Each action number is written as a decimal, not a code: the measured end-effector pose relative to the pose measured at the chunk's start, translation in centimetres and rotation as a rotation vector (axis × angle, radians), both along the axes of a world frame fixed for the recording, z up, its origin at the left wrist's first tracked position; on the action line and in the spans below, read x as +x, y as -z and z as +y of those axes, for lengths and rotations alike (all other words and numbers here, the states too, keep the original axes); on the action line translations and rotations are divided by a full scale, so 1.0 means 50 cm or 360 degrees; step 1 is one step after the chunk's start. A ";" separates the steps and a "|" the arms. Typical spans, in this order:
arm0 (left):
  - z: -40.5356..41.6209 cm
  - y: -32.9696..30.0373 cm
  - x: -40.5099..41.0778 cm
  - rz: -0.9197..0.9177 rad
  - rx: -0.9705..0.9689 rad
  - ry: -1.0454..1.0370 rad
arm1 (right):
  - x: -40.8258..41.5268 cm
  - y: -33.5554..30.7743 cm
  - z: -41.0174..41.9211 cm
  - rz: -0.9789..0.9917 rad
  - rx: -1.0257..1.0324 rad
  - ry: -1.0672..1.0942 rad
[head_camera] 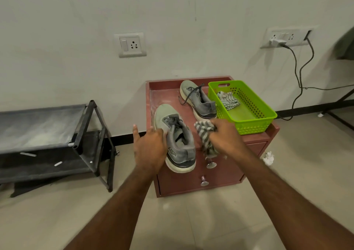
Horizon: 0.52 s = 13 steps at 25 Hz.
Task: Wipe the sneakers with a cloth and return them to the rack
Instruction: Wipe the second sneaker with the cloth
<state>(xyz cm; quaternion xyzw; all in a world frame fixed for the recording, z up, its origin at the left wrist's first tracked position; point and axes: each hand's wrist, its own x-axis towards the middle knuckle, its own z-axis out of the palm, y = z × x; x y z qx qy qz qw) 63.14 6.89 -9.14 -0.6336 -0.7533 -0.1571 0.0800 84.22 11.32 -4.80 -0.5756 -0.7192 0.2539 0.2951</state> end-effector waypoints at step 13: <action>-0.073 -0.023 0.037 -0.0080 -0.0043 0.0123 | 0.008 0.048 0.025 -0.0220 -0.0047 -0.0176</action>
